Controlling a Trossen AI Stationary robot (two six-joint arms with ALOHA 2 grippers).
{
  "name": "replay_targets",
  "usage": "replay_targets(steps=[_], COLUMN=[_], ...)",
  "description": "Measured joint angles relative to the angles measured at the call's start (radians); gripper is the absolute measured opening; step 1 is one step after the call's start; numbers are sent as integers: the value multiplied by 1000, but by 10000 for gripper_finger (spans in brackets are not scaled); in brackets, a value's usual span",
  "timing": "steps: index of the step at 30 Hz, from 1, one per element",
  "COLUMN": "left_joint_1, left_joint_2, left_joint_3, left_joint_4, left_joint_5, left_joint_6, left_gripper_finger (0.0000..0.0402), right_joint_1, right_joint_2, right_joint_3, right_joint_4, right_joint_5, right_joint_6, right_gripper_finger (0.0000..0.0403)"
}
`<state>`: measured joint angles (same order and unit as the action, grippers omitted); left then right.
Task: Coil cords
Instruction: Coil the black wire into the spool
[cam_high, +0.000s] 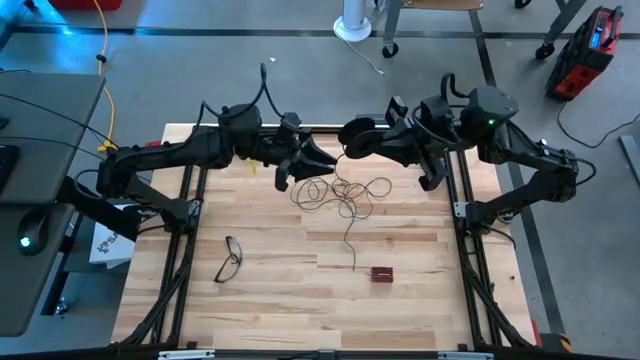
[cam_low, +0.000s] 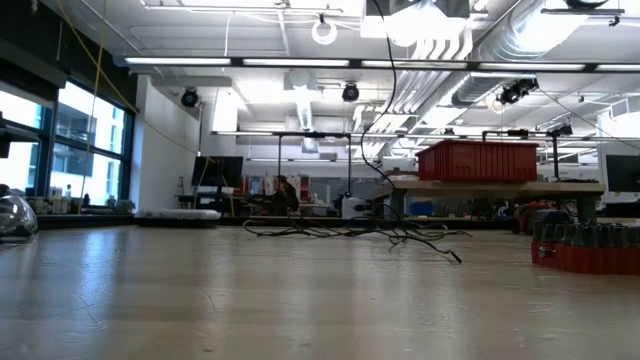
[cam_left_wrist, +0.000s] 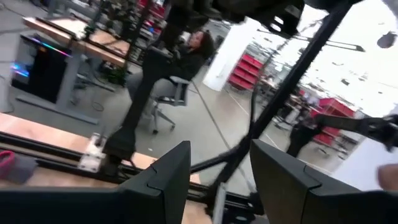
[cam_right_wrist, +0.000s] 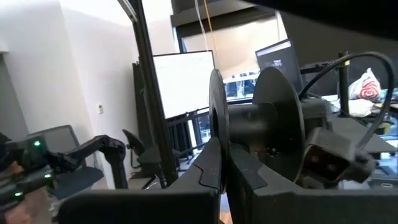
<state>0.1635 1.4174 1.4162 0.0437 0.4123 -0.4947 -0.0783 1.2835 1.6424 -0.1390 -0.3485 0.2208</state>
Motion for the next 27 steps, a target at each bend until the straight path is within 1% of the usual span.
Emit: replay_targets(steps=[2, 4, 11, 17, 23, 27], left_joint_1=[-2, -8, -16, -16, -17, -16], left_joint_2=[0, -1, -1, -1, 22, 27], left_joint_3=[0, 0, 0, 0, 0, 0], left_joint_4=[7, 3, -13, -13, 44, 33], left_joint_5=[33, 36, -30, -33, -33, -33], left_joint_6=[-26, -32, 27, 36, 25, 26], left_gripper_finger=[161, 161, 161, 161, 161, 161], right_joint_1=[-9, -17, -29, -29, -33, -41], right_joint_2=[0, 0, 0, 0, 0, 0], right_joint_3=[0, 0, 0, 0, 0, 0], right_joint_4=[0, 4, 32, 32, 32, 32], right_joint_5=[0, 0, 0, 1, 8, 8], right_joint_6=[-1, -1, -2, -8, -19, -18], right_gripper_finger=[0, 0, 0, 0, 0, 0])
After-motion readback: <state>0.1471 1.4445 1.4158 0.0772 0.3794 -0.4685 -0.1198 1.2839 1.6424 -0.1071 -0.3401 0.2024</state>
